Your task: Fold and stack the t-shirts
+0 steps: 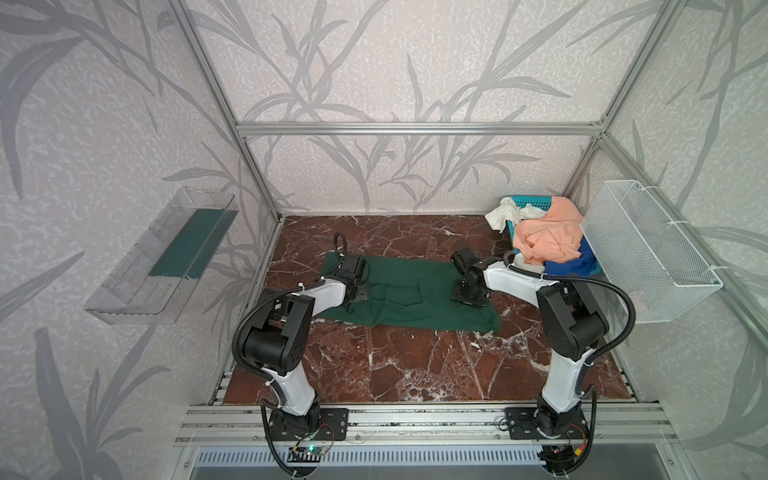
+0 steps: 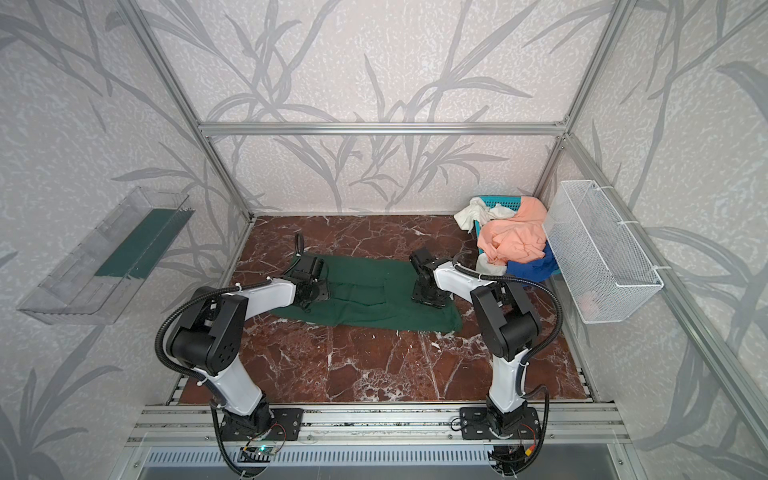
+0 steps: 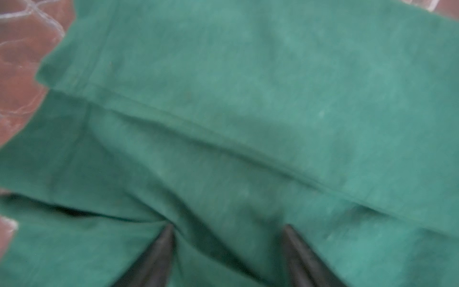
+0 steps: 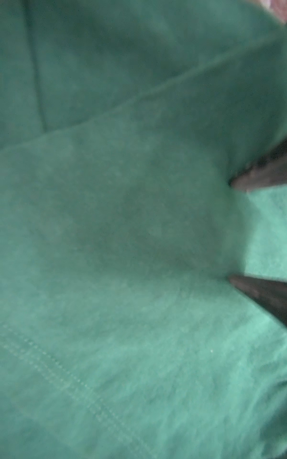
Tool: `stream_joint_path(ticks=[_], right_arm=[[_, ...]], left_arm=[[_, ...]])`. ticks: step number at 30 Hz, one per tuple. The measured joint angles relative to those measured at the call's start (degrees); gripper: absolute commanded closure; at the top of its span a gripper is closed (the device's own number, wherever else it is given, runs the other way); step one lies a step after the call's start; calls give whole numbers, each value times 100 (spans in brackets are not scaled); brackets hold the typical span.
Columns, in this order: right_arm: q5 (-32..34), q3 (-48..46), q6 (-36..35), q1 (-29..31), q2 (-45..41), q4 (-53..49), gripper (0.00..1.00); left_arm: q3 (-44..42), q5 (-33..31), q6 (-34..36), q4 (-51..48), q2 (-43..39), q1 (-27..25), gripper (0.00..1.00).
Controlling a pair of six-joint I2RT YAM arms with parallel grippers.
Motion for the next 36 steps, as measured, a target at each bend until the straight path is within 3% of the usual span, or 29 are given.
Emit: stream_joint_path(ticks=[4,13,21,24,28,31,33,36], right_arm=[[28,328,-57,-22,251,-42,79],[4,1574,-782,-138,1102,-302,84],[-90,4074,-1676,-227,2592,-1128,82],[-201,5357,-1963,-251,3305,-1585,77],[-352,7547,-2332,-262,4470,-2424,63],[-422,8924,-2476,-293,5163,-2946,40],[-520,9066,-2527,-297,5219,-3082,27],[-693,8367,-2551,-321,4822,-2938,14]], left_arm=[[142,114,-2,46,127,2,71],[94,179,-2,83,131,-236,76],[-214,-44,-105,-92,-160,-975,76],[-278,-210,-120,-387,-295,-1475,76],[-337,-463,-173,-997,-518,-2155,70],[-437,-632,-181,-1547,-750,-2503,59],[-442,-719,-170,-1878,-866,-2586,56],[-365,-890,-140,-2284,-966,-2573,47]])
